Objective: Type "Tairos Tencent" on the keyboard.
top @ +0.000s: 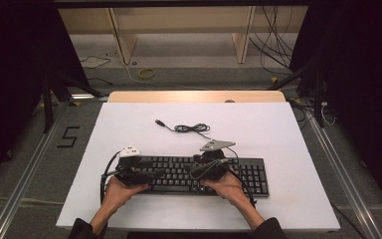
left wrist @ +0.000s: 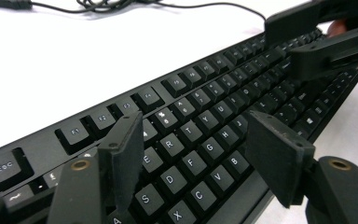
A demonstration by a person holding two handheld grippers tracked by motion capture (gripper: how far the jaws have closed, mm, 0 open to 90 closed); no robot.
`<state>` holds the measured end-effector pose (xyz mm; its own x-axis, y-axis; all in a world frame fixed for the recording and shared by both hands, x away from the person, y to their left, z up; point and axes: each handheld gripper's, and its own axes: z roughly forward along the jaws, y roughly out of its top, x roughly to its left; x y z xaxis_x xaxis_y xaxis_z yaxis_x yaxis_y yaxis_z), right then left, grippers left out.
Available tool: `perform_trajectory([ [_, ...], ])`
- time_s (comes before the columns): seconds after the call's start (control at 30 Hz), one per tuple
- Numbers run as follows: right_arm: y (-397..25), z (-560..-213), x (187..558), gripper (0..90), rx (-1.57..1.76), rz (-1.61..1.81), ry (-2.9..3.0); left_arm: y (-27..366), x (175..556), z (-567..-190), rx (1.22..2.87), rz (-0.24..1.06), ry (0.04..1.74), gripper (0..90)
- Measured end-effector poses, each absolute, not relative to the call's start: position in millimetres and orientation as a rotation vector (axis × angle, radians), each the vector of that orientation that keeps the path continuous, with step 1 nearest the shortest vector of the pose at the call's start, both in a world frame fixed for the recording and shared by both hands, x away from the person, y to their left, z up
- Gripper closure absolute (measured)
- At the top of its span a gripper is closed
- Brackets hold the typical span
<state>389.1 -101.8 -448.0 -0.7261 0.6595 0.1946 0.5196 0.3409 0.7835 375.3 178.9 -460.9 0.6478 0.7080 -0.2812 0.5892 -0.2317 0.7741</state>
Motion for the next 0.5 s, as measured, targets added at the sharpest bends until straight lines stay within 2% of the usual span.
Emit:
perform_trajectory([
  [0.5,-101.0,-455.9,389.7,71.9,1.085,1.265,2.468,186.1,367.7,-460.6,1.894,0.168,0.992,33.1],
])
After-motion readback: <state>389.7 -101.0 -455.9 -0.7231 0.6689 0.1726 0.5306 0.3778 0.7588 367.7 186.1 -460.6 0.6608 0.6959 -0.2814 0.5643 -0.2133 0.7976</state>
